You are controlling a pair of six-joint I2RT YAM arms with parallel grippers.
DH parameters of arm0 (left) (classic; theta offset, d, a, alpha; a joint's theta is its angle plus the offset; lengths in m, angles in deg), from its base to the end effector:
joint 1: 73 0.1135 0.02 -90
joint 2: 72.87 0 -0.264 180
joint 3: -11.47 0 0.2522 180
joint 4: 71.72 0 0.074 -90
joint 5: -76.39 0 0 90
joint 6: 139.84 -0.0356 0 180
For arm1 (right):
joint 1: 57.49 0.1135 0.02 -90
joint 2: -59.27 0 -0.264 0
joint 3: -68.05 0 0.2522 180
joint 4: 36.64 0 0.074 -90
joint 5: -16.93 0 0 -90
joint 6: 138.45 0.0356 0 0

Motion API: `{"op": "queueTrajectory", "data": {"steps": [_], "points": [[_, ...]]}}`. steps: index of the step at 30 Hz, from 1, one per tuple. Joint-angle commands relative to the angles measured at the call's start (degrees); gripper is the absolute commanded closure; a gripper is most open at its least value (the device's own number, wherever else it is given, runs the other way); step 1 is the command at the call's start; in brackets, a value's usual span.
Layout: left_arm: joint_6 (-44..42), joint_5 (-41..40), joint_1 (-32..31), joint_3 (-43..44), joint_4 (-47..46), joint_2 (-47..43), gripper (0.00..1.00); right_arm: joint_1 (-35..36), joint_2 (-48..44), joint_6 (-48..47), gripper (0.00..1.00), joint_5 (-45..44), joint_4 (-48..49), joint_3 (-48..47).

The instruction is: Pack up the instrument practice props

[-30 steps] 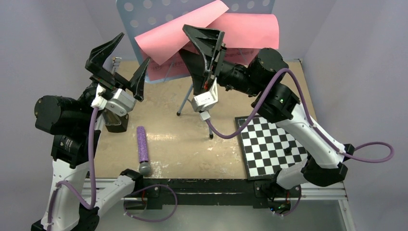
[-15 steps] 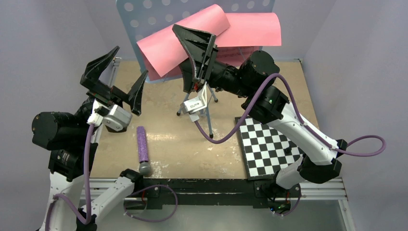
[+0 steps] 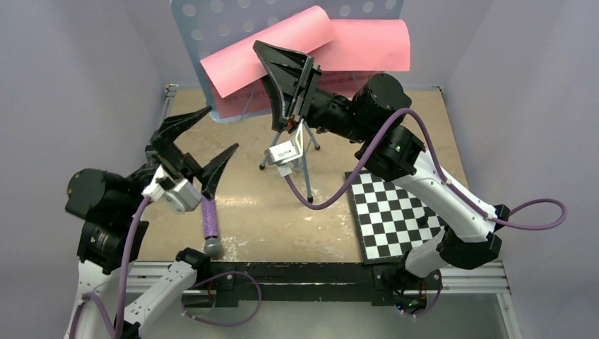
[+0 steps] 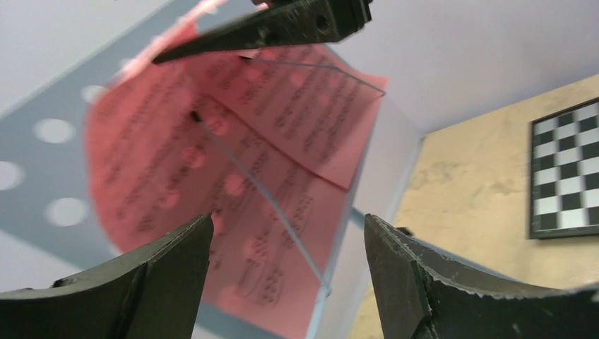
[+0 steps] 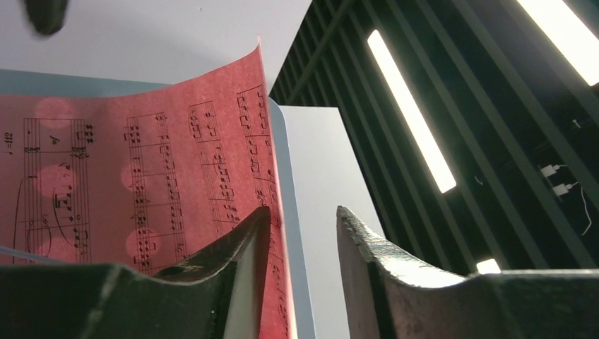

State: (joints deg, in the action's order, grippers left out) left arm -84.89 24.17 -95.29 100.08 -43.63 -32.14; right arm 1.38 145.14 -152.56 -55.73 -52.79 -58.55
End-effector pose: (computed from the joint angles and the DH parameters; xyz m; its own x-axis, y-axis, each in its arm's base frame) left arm 0.0706 -0.0525 0.5074 0.7349 0.1893 -0.6512 0.5022 0.4934 0.7102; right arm 0.1410 0.2540 0.5863 0.8759 -0.3404 0.3419 0.4419 0.2816 -0.8517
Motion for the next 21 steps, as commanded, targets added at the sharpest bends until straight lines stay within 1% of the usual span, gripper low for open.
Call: {"op": "queueTrajectory", "data": {"steps": [1, 3, 6, 11, 14, 17, 20, 21], "points": [[8.53, 4.83, -0.26, -1.71, -8.27, 6.08, 0.23, 0.19, -0.62, -0.69, 0.61, -1.23, 1.52, -3.28], [8.83, 2.56, -0.22, -3.62, -12.91, 6.84, 0.21, 0.19, -0.52, -1.08, 0.62, -0.97, 1.72, -3.22], [9.87, 0.84, -0.22, -1.65, -11.79, 9.54, 0.2, 0.19, -0.29, -0.77, 0.65, -0.82, 1.65, -3.75], [12.7, 1.13, -0.3, -1.94, -12.88, 11.43, 0.21, 0.19, 0.76, -0.39, 0.81, -1.55, 0.93, -5.31], [13.34, 1.38, -0.3, -2.13, -12.62, 12.0, 0.21, 0.19, 0.8, -0.45, 0.87, -1.85, 1.02, -5.31], [14.13, 1.87, -0.43, -2.04, -12.78, 12.78, 0.21, 0.19, 0.93, -0.43, 0.91, -2.25, 0.92, -5.09], [14.91, 2.56, -0.85, -1.76, -13.35, 13.87, 0.21, 0.19, 1.35, -0.4, 0.99, -2.24, 1.02, -5.63], [15.22, 2.78, -0.98, -1.48, -13.41, 14.47, 0.21, 0.19, 1.64, -0.2, 1.0, -2.23, 0.95, -6.05]]}}
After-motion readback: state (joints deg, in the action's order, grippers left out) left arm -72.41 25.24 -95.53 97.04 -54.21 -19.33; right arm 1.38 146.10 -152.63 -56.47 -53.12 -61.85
